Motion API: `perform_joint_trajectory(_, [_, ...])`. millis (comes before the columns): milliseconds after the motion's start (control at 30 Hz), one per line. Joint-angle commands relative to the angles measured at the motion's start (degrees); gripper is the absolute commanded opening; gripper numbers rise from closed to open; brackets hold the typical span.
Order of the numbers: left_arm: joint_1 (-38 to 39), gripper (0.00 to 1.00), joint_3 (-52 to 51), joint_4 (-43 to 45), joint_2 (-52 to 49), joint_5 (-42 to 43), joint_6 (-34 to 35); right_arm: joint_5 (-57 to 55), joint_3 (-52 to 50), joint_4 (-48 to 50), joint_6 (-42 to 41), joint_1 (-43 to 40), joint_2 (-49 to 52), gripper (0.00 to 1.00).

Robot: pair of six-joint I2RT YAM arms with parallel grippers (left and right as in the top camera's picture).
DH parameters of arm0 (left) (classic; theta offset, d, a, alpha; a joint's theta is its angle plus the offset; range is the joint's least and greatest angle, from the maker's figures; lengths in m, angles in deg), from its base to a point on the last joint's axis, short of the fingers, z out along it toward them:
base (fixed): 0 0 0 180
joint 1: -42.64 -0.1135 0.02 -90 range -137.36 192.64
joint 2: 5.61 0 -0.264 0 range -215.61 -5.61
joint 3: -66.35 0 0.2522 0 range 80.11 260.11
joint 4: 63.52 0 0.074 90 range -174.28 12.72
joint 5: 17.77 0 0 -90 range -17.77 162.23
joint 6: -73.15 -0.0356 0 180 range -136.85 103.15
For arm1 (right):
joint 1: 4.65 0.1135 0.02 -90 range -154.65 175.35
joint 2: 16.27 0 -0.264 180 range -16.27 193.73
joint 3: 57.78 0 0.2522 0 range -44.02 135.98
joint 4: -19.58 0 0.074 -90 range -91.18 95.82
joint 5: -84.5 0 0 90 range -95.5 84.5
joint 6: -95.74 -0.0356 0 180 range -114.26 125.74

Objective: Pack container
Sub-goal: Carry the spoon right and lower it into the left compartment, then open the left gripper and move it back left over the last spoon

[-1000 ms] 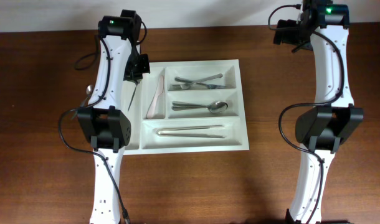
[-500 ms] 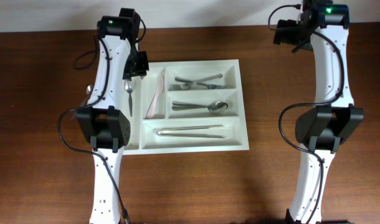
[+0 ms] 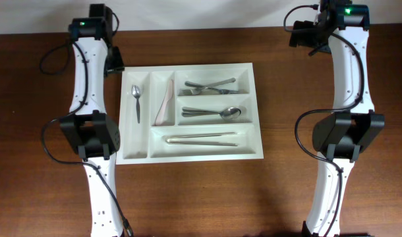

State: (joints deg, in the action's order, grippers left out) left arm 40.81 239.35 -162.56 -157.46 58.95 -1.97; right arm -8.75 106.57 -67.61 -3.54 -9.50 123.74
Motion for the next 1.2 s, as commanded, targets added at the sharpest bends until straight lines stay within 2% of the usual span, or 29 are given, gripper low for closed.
perform_joint_trajectory(0, [0.0,0.62,1.2,1.0,0.0,1.4,-2.6,-0.9,-0.2,0.0,-0.7,0.3,0.0,0.99])
perform_joint_trajectory(300, [-2.0,0.63,1.1,3.2,-0.1,-10.3,-7.5,-0.9,-0.2,0.0,-0.7,0.3,0.0,0.99])
perform_joint_trajectory(700, [-6.2,0.62,0.3,4.2,-1.9,-10.5,-7.5,-0.9,-0.2,0.0,-0.7,0.3,0.0,0.99])
perform_joint_trajectory(1167, [-3.6,0.57,-0.2,2.1,-7.9,-9.9,-11.0,-0.9,-0.2,0.0,-0.7,0.3,0.0,0.99])
